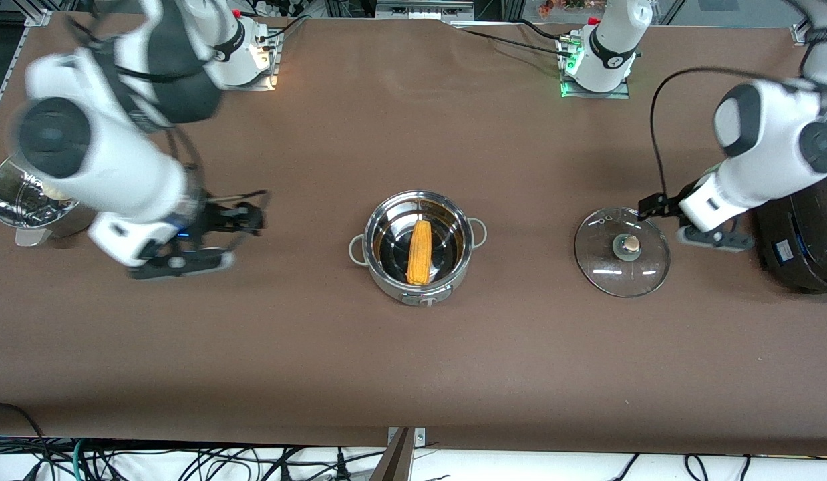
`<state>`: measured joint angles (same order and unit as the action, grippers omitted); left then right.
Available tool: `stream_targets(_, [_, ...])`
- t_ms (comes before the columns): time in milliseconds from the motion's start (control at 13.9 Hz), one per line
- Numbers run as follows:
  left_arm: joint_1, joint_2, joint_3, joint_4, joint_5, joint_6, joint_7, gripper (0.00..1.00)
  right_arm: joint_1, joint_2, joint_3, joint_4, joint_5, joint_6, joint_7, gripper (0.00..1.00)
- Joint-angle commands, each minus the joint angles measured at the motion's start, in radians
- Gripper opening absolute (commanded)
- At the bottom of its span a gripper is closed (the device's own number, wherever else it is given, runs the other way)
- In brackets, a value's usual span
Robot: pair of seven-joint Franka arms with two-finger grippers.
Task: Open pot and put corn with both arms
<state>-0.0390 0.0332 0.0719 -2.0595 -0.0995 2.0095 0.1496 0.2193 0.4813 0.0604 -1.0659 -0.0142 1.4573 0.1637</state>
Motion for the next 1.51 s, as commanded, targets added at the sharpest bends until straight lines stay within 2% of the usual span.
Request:
stream_targets(0, [0.080,-0.035,-0.102,0.169,0.030,-0.231,-0.083,1.00,-0.038,-0.212,-0.039,-0.287,0.013,0.035,-0.010,1.00])
stream_targets(144, [0.080,-0.035,-0.124,0.312,0.082,-0.383,-0.134,1.00,-0.061,-0.333,-0.057,-0.470,0.011,0.208,-0.012,1.00])
stream_targets(216, [0.080,-0.036,-0.145,0.365,0.107,-0.428,-0.145,1.00,-0.081,-0.380,-0.080,-0.514,0.013,0.240,-0.010,1.00])
stream_targets(288, [0.080,-0.038,-0.149,0.413,0.110,-0.471,-0.150,1.00,-0.089,-0.418,-0.108,-0.544,0.020,0.239,-0.016,1.00])
stream_targets(431, [0.080,-0.041,-0.139,0.476,0.110,-0.520,-0.147,1.00,-0.092,-0.466,-0.122,-0.572,0.019,0.198,-0.021,1.00])
stream_targets(647, [0.085,-0.050,-0.132,0.493,0.101,-0.526,-0.143,1.00,-0.112,-0.472,-0.187,-0.580,0.019,0.181,-0.204,1.00])
stream_targets(1007, [0.088,-0.053,-0.130,0.493,0.104,-0.546,-0.150,1.00,-0.146,-0.536,-0.191,-0.667,0.017,0.195,-0.233,1.00])
stream_targets(1294, [0.093,-0.039,-0.130,0.530,0.115,-0.561,-0.186,1.00,-0.146,-0.454,-0.192,-0.600,0.011,0.183,-0.237,1.00])
stream_targets(1438, [0.105,-0.039,-0.118,0.533,0.113,-0.561,-0.193,1.00,-0.146,-0.443,-0.192,-0.583,0.008,0.186,-0.239,1.00])
